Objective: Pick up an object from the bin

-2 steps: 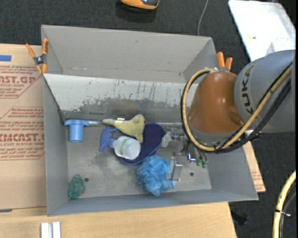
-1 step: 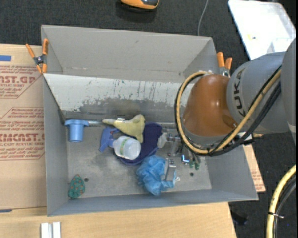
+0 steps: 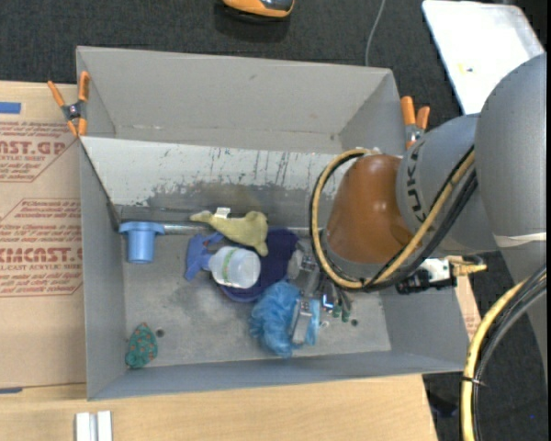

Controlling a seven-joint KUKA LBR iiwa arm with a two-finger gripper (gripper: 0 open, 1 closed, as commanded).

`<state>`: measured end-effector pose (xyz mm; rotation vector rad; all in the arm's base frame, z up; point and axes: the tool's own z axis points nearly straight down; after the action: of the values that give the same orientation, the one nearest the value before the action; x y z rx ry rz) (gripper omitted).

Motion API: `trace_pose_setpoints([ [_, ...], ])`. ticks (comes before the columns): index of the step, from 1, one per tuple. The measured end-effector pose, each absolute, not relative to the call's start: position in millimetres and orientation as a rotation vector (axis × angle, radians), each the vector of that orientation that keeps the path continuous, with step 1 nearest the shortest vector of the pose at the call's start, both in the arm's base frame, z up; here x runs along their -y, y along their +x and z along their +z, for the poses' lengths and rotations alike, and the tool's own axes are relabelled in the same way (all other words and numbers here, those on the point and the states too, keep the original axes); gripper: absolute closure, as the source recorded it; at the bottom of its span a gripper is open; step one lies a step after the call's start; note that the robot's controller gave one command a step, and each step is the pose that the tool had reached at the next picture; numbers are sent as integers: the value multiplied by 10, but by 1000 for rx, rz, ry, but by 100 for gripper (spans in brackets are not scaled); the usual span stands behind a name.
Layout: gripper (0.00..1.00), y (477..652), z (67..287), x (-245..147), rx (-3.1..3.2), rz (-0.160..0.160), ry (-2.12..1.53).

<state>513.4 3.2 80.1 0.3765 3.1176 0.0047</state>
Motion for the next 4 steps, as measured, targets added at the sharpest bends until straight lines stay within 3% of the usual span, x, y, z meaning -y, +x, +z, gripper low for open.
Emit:
trace_pose_setpoints([
  [1,0,5146,712,-215,-3055,6,697],
  [2,0,5053,726,-192,-3077,2,559],
  [3,0,5238,705,-293,-3035,4,797],
  [4,100,5141,700,-260,-3035,2,786],
])
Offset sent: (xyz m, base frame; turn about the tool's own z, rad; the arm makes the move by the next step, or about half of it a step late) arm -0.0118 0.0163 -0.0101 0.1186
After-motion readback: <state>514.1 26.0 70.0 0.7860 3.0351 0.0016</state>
